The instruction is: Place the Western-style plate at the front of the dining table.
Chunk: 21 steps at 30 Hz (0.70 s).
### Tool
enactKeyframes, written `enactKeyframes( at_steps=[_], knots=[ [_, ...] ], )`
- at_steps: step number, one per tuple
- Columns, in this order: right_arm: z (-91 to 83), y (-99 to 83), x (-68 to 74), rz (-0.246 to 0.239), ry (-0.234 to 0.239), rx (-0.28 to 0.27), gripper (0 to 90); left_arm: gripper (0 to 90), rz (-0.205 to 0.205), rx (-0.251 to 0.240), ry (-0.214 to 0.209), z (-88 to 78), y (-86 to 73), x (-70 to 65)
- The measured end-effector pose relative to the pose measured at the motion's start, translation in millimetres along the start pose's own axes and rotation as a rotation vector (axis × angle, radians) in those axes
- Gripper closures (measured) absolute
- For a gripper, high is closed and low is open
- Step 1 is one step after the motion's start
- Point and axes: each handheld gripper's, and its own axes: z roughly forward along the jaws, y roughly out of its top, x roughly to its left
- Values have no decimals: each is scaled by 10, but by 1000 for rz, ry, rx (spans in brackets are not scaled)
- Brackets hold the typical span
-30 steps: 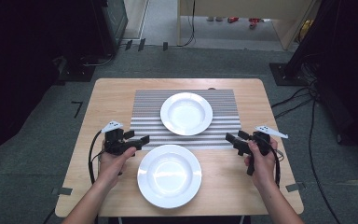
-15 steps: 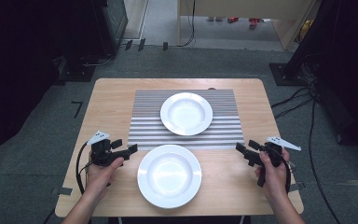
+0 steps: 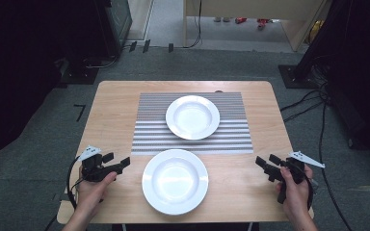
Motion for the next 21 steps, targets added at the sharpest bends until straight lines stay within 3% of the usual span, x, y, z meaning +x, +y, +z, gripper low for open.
enactKeyframes(
  at_steps=[2, 4, 18, 21],
  knots=[
    [-50, -50, -75, -29, -41, -4, 273, 197, -6, -1, 15, -41, -41, 42],
    [-67, -68, -101, -31, -53, -3, 273, 197, -4, -1, 33, -73, -84, 81],
    [-370, -253, -447, 21, -144, -7, 265, 196, -30, 3, 130, -258, -266, 350],
    [-398, -292, -496, 14, -173, 1, 258, 196, -24, -2, 177, -304, -302, 418]
  ],
)
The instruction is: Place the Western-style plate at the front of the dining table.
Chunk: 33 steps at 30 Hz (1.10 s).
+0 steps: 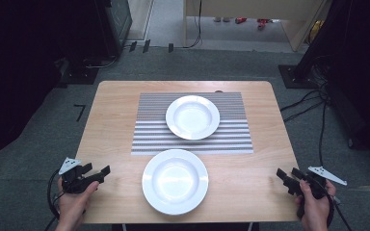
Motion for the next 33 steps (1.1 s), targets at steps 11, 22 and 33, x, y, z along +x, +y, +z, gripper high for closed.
enactKeyframes(
  at_steps=[11, 22, 33],
  knots=[
    [42, -21, 90, -91, -94, 44, 224, 196, 36, 54, 73, 62, -130, 28],
    [96, -39, 212, -195, -165, 79, 197, 193, 102, 62, 123, 94, -159, -52],
    [125, -50, 265, -242, -200, 99, 174, 182, 179, 71, 175, 126, -203, -146]
  ],
)
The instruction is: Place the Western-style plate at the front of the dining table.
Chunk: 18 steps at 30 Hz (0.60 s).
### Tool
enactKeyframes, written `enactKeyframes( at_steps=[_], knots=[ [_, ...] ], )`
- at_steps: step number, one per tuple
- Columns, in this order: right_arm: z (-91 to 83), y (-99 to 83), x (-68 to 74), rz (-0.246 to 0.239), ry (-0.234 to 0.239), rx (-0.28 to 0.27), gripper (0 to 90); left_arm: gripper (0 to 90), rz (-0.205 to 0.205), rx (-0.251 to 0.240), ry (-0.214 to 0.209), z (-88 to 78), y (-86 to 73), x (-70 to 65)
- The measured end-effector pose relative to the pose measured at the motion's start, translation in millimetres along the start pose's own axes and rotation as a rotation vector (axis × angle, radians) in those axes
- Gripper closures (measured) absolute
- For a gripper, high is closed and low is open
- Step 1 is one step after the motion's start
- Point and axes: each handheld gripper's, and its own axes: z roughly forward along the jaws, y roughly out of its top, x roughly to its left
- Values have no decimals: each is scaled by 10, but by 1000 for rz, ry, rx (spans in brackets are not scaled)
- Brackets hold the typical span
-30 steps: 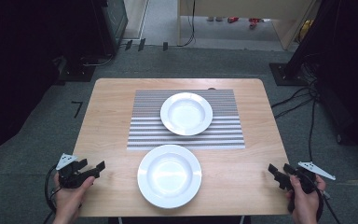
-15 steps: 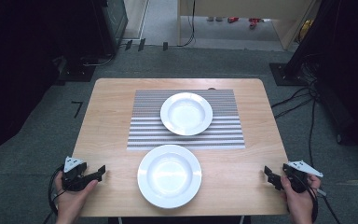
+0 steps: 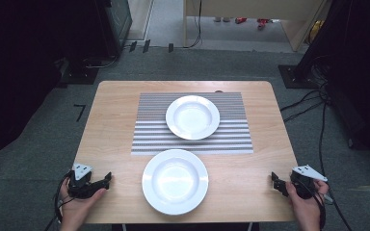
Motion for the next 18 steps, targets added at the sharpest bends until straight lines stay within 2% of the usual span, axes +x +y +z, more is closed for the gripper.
enactKeyframes(
  at_steps=[18],
  knots=[
    [6, 3, 6, -5, 7, 7, 141, 173, -2, -10, 3, 8, -7, -10]
  ],
)
